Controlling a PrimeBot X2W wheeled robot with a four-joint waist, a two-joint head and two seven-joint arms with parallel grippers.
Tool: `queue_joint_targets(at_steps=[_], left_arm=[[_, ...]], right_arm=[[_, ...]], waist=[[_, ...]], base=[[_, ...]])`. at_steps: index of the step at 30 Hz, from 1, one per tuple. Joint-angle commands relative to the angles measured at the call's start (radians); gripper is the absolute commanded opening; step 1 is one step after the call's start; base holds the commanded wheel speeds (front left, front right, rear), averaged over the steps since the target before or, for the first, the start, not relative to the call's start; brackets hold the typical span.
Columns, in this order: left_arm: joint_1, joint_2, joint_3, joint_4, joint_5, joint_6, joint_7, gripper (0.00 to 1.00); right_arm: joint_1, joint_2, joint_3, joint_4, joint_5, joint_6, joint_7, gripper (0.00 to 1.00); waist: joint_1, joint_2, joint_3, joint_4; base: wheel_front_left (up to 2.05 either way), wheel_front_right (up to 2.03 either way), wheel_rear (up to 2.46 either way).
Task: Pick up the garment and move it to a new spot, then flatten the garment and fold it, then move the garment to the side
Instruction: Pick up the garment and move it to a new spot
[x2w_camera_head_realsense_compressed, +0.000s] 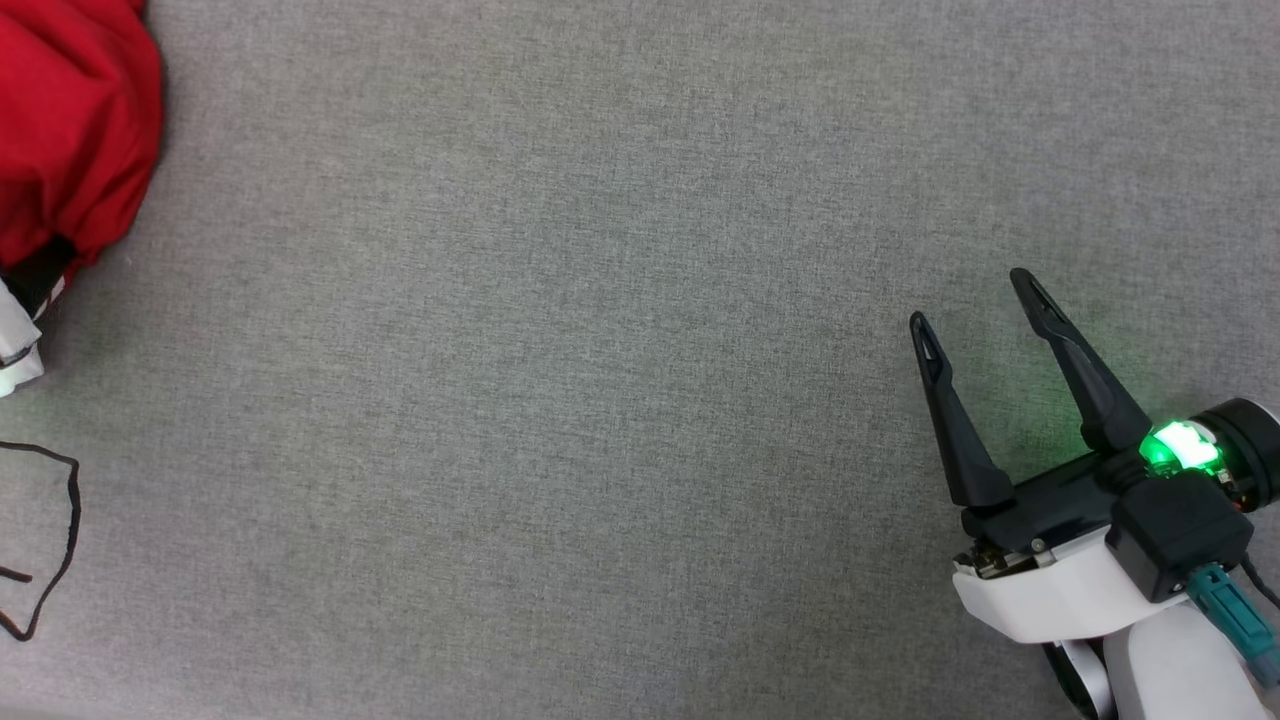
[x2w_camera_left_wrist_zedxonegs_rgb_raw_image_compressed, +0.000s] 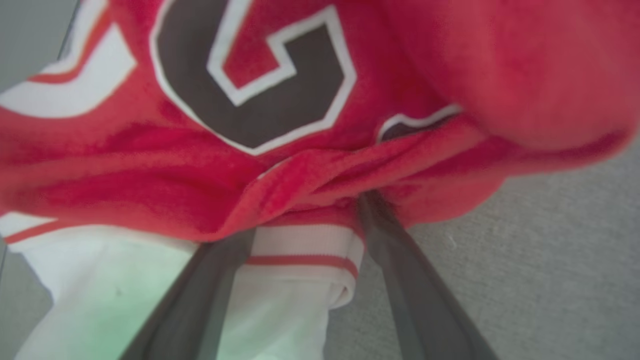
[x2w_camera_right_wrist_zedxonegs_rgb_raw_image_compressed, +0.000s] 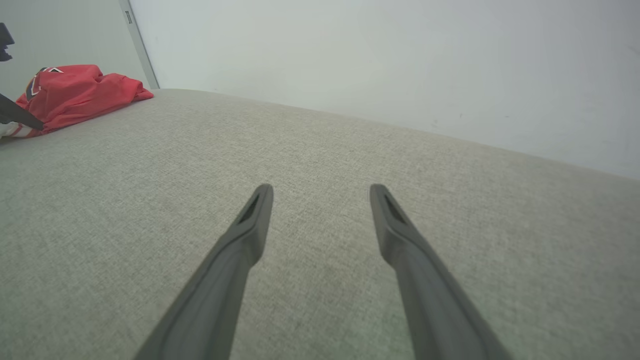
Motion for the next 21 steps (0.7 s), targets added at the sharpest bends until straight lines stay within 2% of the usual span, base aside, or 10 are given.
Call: queue_joint_targets(at_steps=[1,4,8,14,21], left_arm=[[0.020,-0.041,-0.029,0.016,-0.023,0.001,0.035,0.00],[0.029,-0.041,-0.051,0.006,-0.055,-0.001,0.062,0.00],[0.025,-0.026,-0.061,-0.014,-0.072,-0.001,0.002,0.00],[-0.003,0.026,-0.076,-0.063,-0.067,0.001,-0.155,0.00],[-0.073,0.062,-0.116,-0.096,0.050,0.001,-0.373,0.00]], right_arm=[[-0.009,-0.003,-0.004,-0.003,-0.001,-0.001,-0.002,1.00],[-0.007,-0.003,-0.007,0.005,-0.006,-0.001,-0.002,1.00],[-0.012,0.007,-0.002,0.017,-0.008,-0.001,-0.002,1.00],[-0.010,0.027,-0.001,0.045,0.001,-0.001,-0.002,1.00],[0.021,0.060,-0.033,0.086,0.020,-0.001,-0.002,1.00]], waist=[[0.0000,0.0000,0.002,-0.001],[0.0000,0.0000,-0.002,0.001],[0.0000,0.0000,-0.030,0.005],[0.0000,0.0000,-0.123,0.002],[0.0000,0.0000,-0.265,-0.020]], base=[[0.00,0.00,0.00],[0.00,0.00,0.00],[0.00,0.00,0.00],[0.00,0.00,0.00],[0.00,0.00,0.00]])
